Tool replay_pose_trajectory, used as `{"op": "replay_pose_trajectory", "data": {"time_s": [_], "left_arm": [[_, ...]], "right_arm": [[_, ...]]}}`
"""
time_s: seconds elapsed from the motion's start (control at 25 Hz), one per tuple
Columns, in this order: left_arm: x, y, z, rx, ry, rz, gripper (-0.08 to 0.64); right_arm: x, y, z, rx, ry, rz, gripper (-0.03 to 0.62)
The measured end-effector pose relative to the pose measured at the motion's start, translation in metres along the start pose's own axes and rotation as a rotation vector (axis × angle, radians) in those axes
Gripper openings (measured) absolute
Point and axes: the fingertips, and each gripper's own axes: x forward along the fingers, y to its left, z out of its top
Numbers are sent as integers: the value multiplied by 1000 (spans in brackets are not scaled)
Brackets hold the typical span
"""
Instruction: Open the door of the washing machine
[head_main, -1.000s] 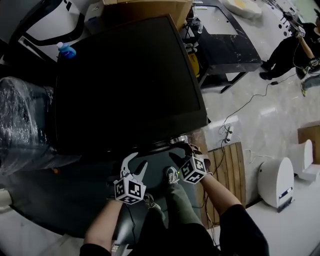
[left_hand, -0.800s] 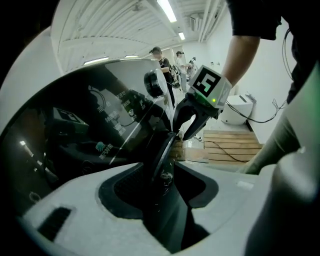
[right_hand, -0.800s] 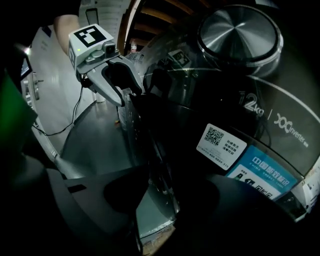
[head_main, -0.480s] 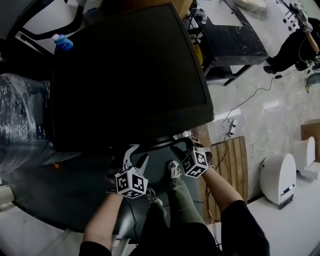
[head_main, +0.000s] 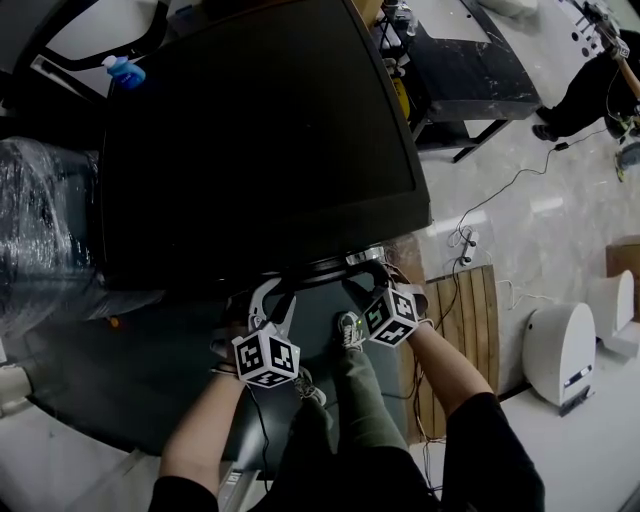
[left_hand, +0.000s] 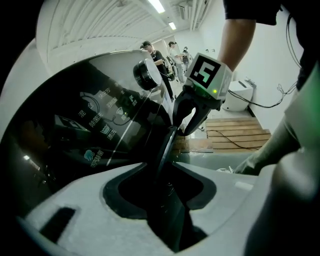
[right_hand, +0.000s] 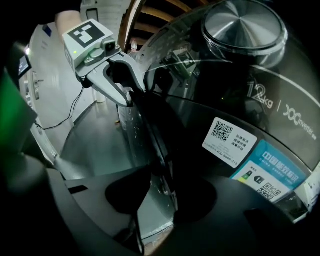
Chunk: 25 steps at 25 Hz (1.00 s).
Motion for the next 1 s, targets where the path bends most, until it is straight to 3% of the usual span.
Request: {"op": "replay_pose_trajectory", "data": {"time_s": [0.2, 0.28, 0.4, 0.44, 0.56, 0.76, 1.0], "left_arm": [[-2, -1, 0, -11, -4, 7, 143], [-5, -9, -1, 2, -2, -24, 143], [-26, -52, -13, 85, -14, -139, 151], [-35, -66, -17, 109, -32, -151, 162], [-47, -79, -25, 125, -56, -117, 189], [-51, -86, -31, 88, -46, -95, 199], [-64, -99, -38, 35, -55, -68, 216]], "right_arm": [[0, 0, 0, 27, 8, -16, 142], [-4, 11, -4, 17, 18, 13, 140], [-25, 75, -21, -21, -10, 136, 102], [-31, 99, -25, -8, -34, 142, 104], [-38, 132, -28, 52, -71, 66, 106], [-37, 143, -31, 147, -12, -30, 115], [-44, 176, -31, 205, 10, 12, 187]]}}
